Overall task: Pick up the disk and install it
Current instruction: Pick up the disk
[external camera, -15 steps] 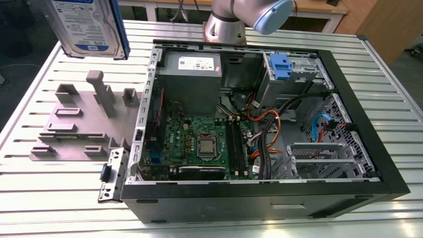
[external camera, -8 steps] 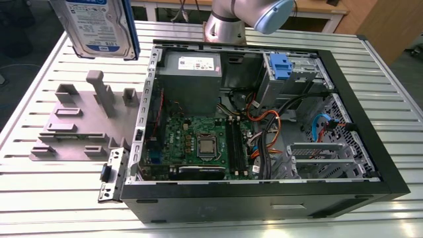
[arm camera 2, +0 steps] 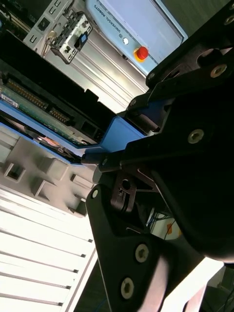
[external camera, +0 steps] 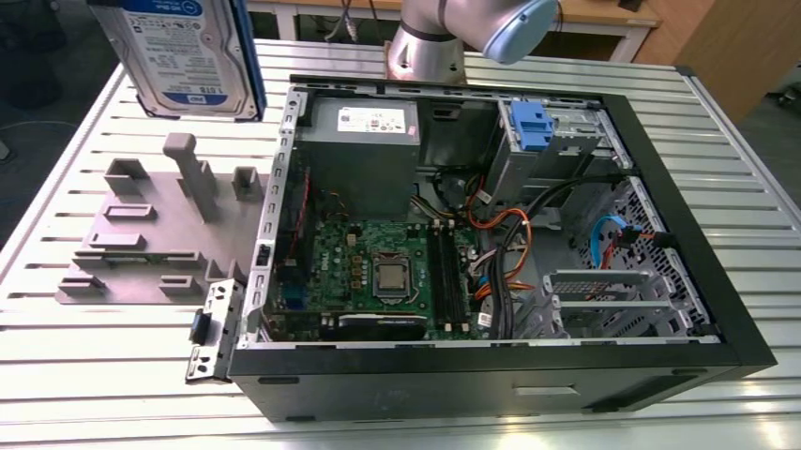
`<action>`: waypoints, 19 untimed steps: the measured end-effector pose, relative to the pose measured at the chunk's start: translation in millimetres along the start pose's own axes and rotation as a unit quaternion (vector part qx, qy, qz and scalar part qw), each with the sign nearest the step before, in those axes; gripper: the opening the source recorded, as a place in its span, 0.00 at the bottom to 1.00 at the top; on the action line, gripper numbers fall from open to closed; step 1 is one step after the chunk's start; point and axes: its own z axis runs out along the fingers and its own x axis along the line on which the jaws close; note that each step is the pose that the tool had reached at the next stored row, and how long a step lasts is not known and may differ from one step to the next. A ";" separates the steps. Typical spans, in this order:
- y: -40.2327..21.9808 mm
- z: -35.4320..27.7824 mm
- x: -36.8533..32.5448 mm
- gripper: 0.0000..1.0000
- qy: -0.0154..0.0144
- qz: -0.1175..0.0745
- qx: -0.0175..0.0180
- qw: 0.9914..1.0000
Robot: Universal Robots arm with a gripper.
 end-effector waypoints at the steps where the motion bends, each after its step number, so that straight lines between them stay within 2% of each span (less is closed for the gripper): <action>1: -0.2 -0.1 1.0 0.36 0.000 0.000 0.000 1.000; 7: -3.2 0.0 1.4 0.36 0.000 0.000 0.000 1.000; 19: -4.3 0.0 1.4 0.36 0.000 0.000 0.000 1.000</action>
